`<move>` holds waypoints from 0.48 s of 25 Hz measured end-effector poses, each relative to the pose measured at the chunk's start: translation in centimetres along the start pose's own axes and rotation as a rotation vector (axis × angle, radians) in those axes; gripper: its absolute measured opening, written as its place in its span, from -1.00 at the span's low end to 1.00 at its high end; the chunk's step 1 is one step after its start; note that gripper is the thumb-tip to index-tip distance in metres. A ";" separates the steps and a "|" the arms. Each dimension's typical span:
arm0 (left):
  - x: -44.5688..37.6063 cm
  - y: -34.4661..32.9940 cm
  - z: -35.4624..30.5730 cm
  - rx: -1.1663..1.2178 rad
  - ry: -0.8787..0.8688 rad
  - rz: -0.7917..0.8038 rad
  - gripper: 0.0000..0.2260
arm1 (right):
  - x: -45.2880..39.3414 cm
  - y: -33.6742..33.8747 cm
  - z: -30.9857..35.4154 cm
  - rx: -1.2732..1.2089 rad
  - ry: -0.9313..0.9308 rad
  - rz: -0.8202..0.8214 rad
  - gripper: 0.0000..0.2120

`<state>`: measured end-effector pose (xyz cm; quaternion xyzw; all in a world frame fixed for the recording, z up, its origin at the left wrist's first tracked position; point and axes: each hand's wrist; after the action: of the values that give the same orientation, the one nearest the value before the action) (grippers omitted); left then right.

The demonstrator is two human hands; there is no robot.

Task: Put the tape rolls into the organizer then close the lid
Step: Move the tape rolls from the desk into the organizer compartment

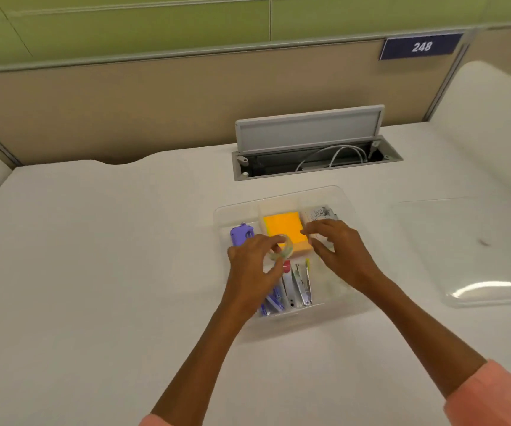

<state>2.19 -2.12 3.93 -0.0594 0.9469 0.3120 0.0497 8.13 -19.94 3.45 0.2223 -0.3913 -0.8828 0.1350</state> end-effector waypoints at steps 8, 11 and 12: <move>-1.0 -10.2 -5.2 -0.439 -0.241 0.355 -0.73 | 3.9 3.9 -8.1 0.019 -0.294 -0.212 -0.76; -1.7 -12.1 -5.3 -0.536 -0.298 0.467 -0.72 | 4.6 3.5 -8.8 -0.071 -0.335 -0.244 -0.76; -2.0 -12.4 -5.2 -0.534 -0.296 0.498 -0.72 | 4.7 3.4 -8.8 -0.092 -0.343 -0.249 -0.76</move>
<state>5.62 -14.92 1.11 0.2069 0.8006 0.5550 0.0912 8.73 -29.67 -0.59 0.1090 -0.3374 -0.9344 -0.0338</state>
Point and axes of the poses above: each hand's wrist, its own x-axis away from the middle knuckle, its own y-axis out of the back of the hand, z = x × y, and after that the axes turned 6 degrees about y, right-handed
